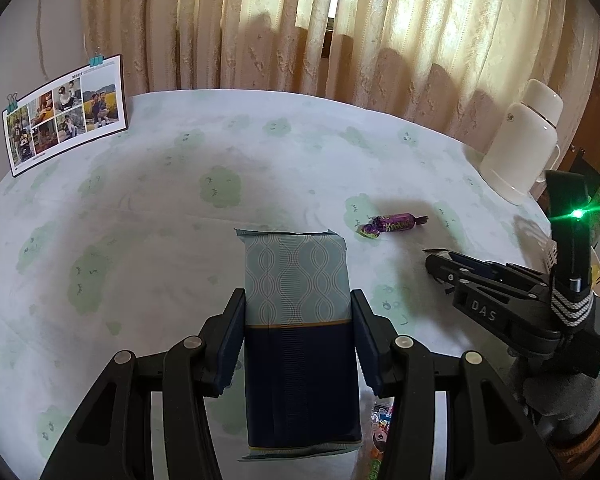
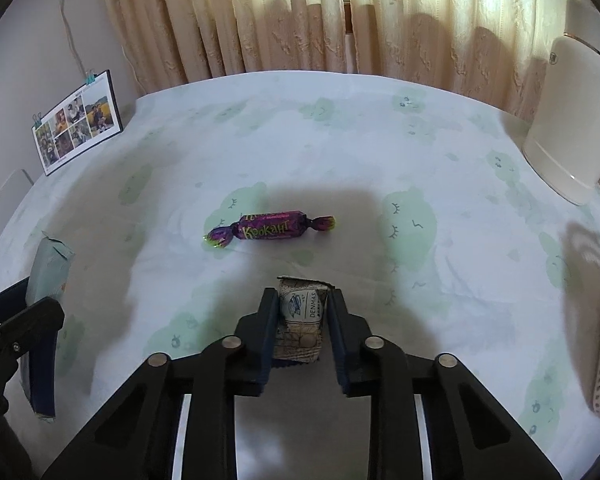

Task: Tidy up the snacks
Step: 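Grasp the small wrapped snack with the right tool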

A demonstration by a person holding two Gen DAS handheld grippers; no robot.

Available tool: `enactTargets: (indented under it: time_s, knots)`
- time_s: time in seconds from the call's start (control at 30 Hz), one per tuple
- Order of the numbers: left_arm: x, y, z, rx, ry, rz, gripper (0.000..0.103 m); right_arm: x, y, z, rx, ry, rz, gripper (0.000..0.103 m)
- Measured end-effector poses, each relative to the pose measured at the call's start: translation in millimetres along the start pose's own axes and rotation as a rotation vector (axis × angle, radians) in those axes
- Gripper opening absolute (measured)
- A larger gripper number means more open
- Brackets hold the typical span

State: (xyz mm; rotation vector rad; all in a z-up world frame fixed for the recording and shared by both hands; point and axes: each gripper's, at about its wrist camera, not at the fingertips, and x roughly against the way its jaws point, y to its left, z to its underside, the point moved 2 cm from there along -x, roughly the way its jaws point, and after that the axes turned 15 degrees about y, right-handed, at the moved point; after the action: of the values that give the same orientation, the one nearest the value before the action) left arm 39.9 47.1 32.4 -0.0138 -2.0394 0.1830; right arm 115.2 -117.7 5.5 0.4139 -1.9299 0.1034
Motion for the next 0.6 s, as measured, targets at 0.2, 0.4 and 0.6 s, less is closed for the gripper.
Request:
enactTargets:
  time_s: [0.2,0.4,0.6]
  knots:
    - [-2,-3,0,-0.004,0.002,-0.002,0.046,14,-6,6,-0.028,-0.045,-0.019,0.025]
    - [-4,-4,1,-0.010,0.003,-0.006,0.046,40,-16,13,-0.065,-0.119,-0.022,0.025]
    - [-5,-5,2,-0.015,-0.005,-0.004,0.046,68,-35,21,-0.131,-0.200,0.006,0.025]
